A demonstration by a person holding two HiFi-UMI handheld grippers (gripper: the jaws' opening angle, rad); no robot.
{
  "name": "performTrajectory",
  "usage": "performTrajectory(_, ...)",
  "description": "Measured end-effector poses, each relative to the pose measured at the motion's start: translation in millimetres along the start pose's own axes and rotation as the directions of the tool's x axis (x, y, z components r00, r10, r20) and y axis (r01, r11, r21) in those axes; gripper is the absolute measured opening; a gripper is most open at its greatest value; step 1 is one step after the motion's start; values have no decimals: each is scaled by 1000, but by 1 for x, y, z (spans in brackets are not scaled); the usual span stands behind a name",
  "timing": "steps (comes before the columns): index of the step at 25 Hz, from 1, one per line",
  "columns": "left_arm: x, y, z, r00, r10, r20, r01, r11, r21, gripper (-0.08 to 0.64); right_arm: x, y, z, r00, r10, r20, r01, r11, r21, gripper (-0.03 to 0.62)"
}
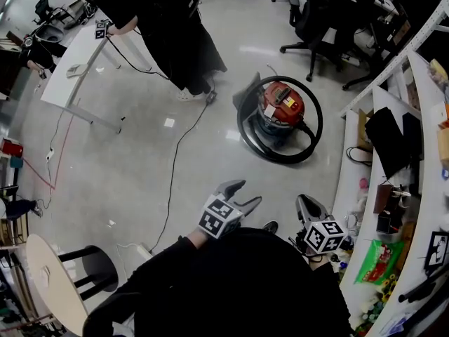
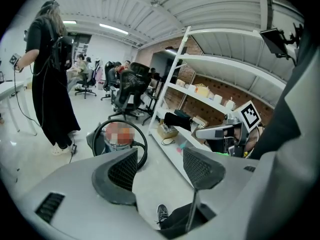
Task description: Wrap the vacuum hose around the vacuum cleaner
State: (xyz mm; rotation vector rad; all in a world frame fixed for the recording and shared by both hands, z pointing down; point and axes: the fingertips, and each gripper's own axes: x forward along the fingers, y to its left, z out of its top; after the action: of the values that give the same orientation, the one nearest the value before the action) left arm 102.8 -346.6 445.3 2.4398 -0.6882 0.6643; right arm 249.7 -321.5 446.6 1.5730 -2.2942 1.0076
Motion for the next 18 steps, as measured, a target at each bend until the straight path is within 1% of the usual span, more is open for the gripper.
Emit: performTrajectory(18,1,2,-11,1000,-10,-30,10,1000,-2,299,-2,3,-4,1000,-2,4,2,1000,16,32)
